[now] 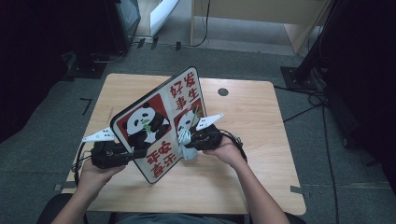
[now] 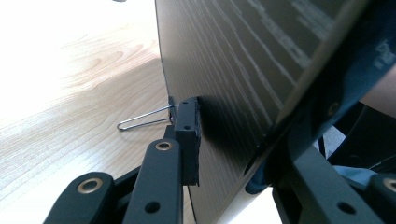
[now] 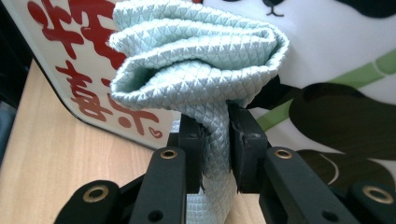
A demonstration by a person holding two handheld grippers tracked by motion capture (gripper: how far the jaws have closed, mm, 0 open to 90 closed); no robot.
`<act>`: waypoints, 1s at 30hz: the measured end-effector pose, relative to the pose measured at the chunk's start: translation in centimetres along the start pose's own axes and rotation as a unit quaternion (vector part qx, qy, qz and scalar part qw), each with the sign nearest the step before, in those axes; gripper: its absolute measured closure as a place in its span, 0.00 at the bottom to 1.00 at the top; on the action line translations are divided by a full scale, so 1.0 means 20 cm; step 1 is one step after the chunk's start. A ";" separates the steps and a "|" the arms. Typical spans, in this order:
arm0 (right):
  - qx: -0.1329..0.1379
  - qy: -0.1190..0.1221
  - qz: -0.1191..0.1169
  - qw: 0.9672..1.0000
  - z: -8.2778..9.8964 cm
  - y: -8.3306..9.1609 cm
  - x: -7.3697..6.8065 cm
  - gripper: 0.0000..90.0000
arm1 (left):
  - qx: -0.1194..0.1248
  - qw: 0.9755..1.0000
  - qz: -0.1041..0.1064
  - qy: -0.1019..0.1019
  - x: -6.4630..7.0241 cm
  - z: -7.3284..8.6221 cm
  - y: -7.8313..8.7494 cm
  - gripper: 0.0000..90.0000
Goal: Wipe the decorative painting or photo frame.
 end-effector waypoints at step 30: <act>0.124 0.052 0.016 0.991 -0.62 0.38 -0.31 0.85 | 0.001 1.000 -0.004 -0.001 0.00 0.00 0.00 0.79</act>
Point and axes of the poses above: each handheld gripper's, and its own axes: y roughly backward along the jaws, z roughly out of its underside, x roughly to its right, the point moved 6 cm from there along -y, roughly forward along the jaws, and after that the axes turned 7 degrees about -x, right-handed, at the moved point
